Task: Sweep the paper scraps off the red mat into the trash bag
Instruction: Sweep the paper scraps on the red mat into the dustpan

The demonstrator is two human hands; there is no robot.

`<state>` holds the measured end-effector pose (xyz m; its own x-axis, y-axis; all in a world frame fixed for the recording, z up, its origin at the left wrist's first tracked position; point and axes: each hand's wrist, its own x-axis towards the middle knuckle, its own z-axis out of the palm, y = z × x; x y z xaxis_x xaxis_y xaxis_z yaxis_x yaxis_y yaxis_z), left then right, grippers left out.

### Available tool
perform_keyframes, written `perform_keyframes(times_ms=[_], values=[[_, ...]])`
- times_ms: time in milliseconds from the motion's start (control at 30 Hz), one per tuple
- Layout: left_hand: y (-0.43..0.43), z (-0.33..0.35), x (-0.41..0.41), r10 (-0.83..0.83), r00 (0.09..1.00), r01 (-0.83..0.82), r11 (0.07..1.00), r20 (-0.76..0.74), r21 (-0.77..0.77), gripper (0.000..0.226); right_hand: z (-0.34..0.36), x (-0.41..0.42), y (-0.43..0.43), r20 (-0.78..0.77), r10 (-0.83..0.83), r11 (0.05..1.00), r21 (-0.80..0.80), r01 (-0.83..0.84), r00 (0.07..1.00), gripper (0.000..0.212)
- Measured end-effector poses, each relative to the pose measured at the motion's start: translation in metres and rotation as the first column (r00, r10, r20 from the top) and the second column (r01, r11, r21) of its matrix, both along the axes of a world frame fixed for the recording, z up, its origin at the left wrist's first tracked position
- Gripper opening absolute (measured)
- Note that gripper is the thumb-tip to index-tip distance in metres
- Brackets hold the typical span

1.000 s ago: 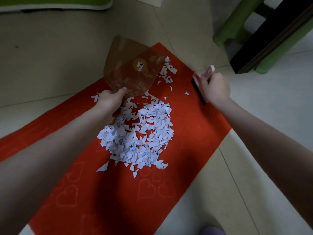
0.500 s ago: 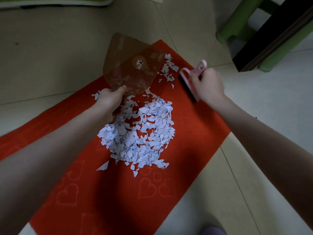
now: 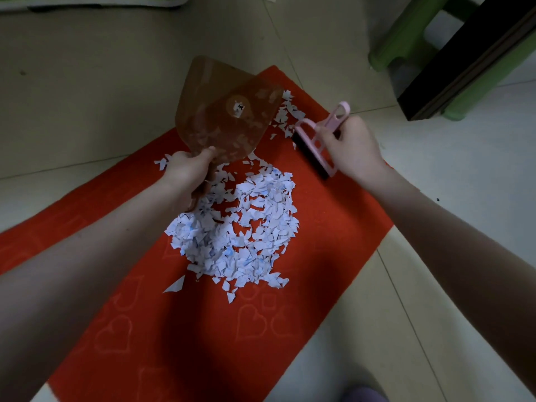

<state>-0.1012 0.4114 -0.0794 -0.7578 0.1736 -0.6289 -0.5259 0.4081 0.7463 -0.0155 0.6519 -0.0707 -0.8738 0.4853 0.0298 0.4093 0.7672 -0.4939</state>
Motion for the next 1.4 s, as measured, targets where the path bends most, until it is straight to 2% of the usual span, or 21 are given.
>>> perform_keyframes(times_ms=[100,200,267,367,467,500,567,700,767,833,900,1000,1133,1300,1400], values=[[0.004,0.001,0.001,0.014,1.000,-0.015,1.000,0.012,0.024,0.032,-0.005,-0.004,0.009,0.058,-0.132,0.987,0.099,0.126,0.990,0.046],[0.007,0.003,0.003,0.009,1.000,-0.010,0.999,0.010,0.033,0.032,-0.016,-0.011,0.008,0.083,-0.156,0.981,0.127,0.145,0.984,0.048],[0.009,0.004,0.005,0.011,1.000,-0.011,0.999,0.010,0.031,0.033,-0.017,-0.015,0.000,0.109,-0.098,0.987,0.140,0.083,0.989,0.045],[0.008,0.003,0.008,0.008,1.000,-0.008,1.000,0.016,0.014,0.032,-0.017,-0.018,-0.013,0.166,0.095,0.986,0.121,-0.116,0.981,0.035],[0.006,0.002,0.008,-0.001,1.000,0.001,1.000,0.025,0.011,0.031,-0.013,-0.013,-0.009,0.094,0.192,0.981,-0.032,-0.190,0.977,0.036],[0.006,0.001,0.007,-0.008,1.000,0.008,1.000,0.019,0.004,0.032,-0.011,-0.009,-0.004,0.038,0.174,0.982,-0.077,-0.171,0.984,0.035],[0.004,0.000,0.006,-0.014,1.000,0.014,1.000,0.006,-0.006,0.033,-0.006,0.000,0.006,-0.016,0.096,0.993,-0.068,-0.097,0.995,0.034],[0.004,0.000,0.005,-0.002,1.000,0.002,1.000,0.011,-0.013,0.032,-0.007,0.001,0.020,0.045,-0.130,0.987,0.100,0.125,0.990,0.044],[0.006,0.002,0.007,0.000,1.000,0.000,1.000,0.019,-0.013,0.032,-0.009,-0.007,0.017,0.079,-0.203,0.972,0.132,0.192,0.976,0.052],[0.008,0.003,0.009,0.001,1.000,-0.001,1.000,0.019,-0.007,0.032,-0.011,-0.017,0.009,0.125,-0.183,0.976,0.147,0.164,0.975,0.050],[0.009,0.006,0.010,-0.002,1.000,0.002,1.000,0.017,-0.002,0.033,-0.009,-0.025,0.001,0.174,-0.090,0.987,0.148,0.064,0.981,0.042],[0.007,0.007,0.009,-0.008,1.000,0.008,1.000,0.016,-0.004,0.035,-0.006,-0.029,0.002,0.140,0.019,0.999,0.047,-0.026,0.990,0.042],[-0.001,0.006,0.006,-0.002,1.000,0.002,1.000,0.004,-0.001,0.034,0.000,-0.019,0.013,0.034,-0.056,0.998,-0.025,0.057,0.998,0.039],[-0.003,0.004,0.007,0.004,1.000,-0.004,1.000,-0.007,-0.013,0.031,-0.006,-0.016,0.008,0.135,-0.189,0.977,0.130,0.172,0.973,0.049],[0.000,0.005,0.010,-0.010,1.000,0.010,1.000,-0.010,-0.015,0.033,-0.007,-0.023,-0.007,0.189,-0.106,0.991,0.106,0.087,0.976,0.042]])
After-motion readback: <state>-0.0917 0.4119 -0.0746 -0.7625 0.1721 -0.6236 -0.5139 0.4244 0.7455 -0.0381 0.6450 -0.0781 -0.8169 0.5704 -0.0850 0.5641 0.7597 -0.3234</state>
